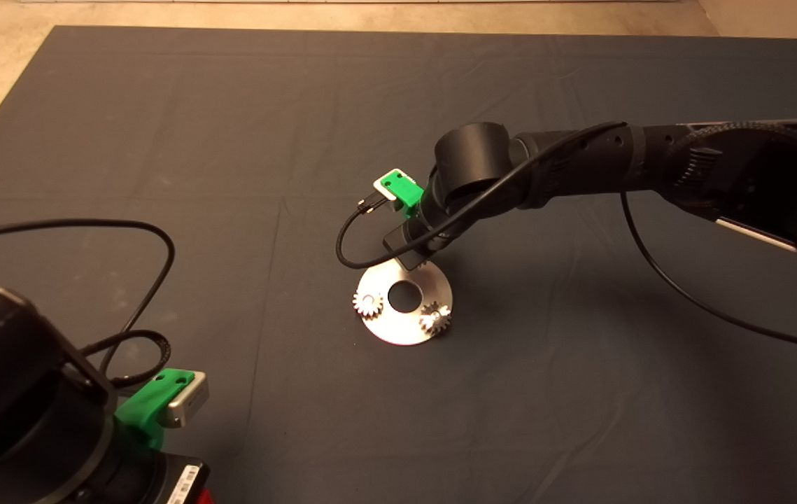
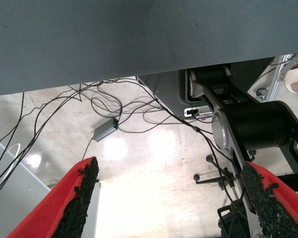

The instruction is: Install three planetary gears onto the carrier pins

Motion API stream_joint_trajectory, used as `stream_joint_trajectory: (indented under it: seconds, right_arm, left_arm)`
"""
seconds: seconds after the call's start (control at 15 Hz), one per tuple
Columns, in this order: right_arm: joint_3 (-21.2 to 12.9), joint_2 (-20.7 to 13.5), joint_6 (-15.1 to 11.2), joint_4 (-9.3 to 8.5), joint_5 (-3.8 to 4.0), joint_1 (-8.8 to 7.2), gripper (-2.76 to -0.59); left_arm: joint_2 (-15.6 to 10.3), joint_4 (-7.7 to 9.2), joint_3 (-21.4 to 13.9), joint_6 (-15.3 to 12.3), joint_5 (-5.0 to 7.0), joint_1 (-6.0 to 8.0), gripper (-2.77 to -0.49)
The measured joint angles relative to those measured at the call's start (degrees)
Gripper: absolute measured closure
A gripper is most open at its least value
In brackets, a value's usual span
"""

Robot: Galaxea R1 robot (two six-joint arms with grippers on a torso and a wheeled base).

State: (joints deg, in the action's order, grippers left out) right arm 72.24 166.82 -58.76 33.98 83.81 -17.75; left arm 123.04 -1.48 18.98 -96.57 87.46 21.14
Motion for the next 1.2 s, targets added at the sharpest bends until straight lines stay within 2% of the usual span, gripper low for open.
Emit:
stream_joint_trajectory:
  seconds: [0.73, 0.93, 1.2]
  right_arm:
    - [0.2, 0.1, -0.3, 0.11, -0.56, 0.0, -1.1]
    - [0.2, 0.1, -0.9, 0.11, -1.62, 0.0, -1.1]
    - [0.2, 0.2, -1.1, 0.11, -1.65, 0.0, -1.1]
  left_arm:
    - [0.0, 0.0, 0.0, 0.0, 0.0, 0.0, -2.04]
    - [0.0, 0.0, 0.0, 0.0, 0.0, 0.0, -2.04]
    - [0.0, 0.0, 0.0, 0.0, 0.0, 0.0, -2.04]
